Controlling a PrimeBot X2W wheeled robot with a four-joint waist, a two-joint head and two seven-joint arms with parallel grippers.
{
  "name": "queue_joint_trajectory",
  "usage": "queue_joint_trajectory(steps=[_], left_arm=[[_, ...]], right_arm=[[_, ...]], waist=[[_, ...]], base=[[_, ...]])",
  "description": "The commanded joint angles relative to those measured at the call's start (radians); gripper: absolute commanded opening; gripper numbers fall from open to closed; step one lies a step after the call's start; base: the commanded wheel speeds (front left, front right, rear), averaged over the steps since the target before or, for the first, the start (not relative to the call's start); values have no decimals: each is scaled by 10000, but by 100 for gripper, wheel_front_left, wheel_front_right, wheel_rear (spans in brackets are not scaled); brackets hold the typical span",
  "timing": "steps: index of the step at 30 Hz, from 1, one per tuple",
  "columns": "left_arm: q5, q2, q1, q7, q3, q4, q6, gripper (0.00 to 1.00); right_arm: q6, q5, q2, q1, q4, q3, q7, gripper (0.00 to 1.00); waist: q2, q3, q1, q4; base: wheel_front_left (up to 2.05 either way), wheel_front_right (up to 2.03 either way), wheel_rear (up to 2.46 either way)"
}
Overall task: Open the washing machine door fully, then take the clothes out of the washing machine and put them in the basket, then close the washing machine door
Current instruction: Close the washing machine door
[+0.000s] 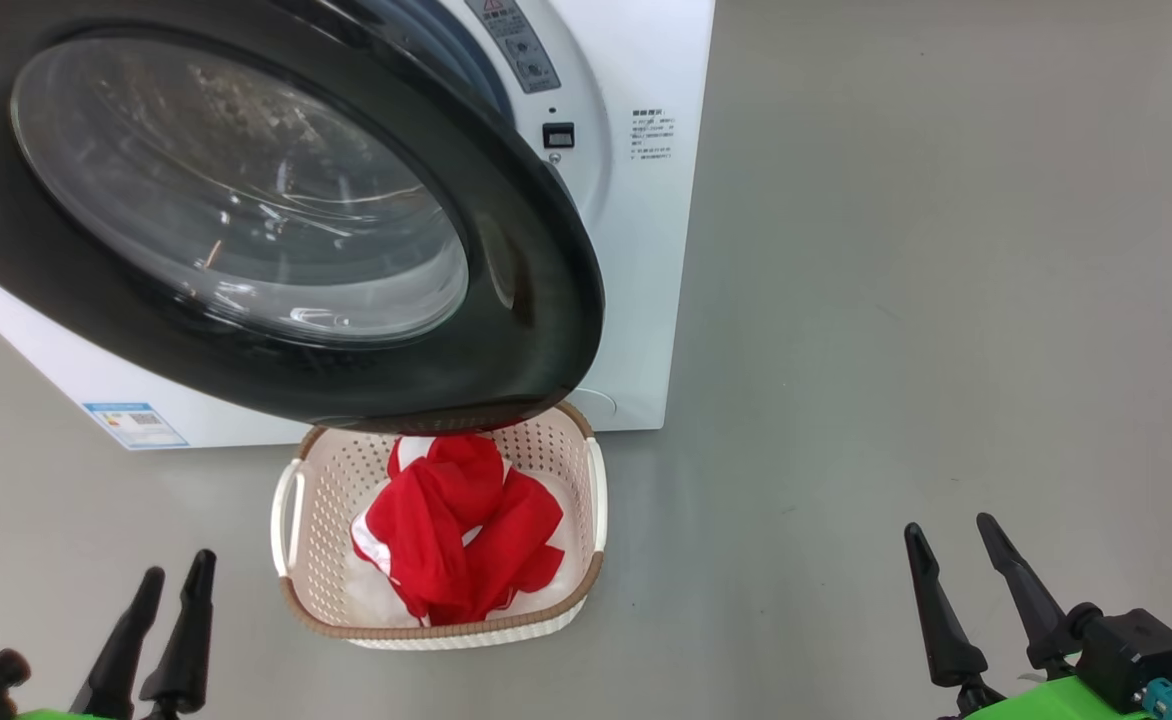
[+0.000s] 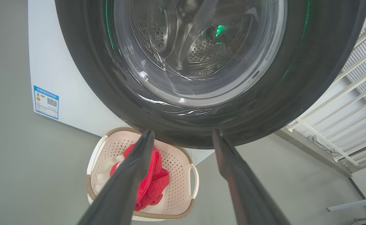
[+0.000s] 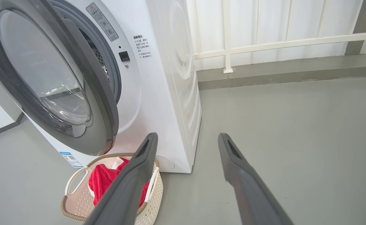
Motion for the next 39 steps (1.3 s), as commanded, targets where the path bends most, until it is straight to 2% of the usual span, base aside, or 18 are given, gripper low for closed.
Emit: queue_joint_trajectory(steps=[1,6,12,16,21,31,32,33,35,36,39], left_arm=[[496,190,-104,-121,542,-259,-58,100],[2531,-105,29,-121,1078,-403,-58,100],[4947,-935,230,-121,2430,-777,-58,100],[6192,-1476,447,-121,2984,-936,-58,100],[6701,-1868,604,-122,3036,-630,-58,100],[6743,-1954,538,-122,2992,-557,-58,100],[6735,-1957,523,-122,2972,-557,-58,100],[6724,-1966,512,-122,2952,-560,-58,100],[6703,-2022,506,-122,2929,-584,-58,100],[6703,-2069,503,-122,2910,-604,-58,100],[6710,-2167,483,-122,2857,-650,-58,100]], right_arm=[[63,-56,-72,-59,-283,140,-65,100],[63,-73,-72,-13,-327,28,-65,100],[63,-55,-72,32,-378,-30,-65,100],[63,13,-72,92,-356,-24,-65,100],[63,126,-72,112,-307,-22,-65,100],[63,31,-72,89,-320,69,-65,100],[63,24,-72,55,-319,122,-65,98],[63,27,-72,7,-315,187,-65,79],[63,33,-81,-134,-273,394,-65,18],[63,27,-85,-230,-251,505,-65,0],[63,44,-85,-475,-211,720,-65,0]], waist=[[0,-11,0,0],[0,-65,0,6],[0,-127,0,-33],[0,-165,0,-66],[0,-189,0,-75],[0,-208,0,22],[0,-204,0,43],[0,-203,0,66],[0,-179,0,112],[0,-160,0,143],[0,-115,0,223]], base=[[0,0,0],[0,0,0],[0,0,0],[0,0,0],[0,0,0],[0,0,0],[0,0,0],[0,0,0],[0,0,0],[0,0,0],[0,0,0]])
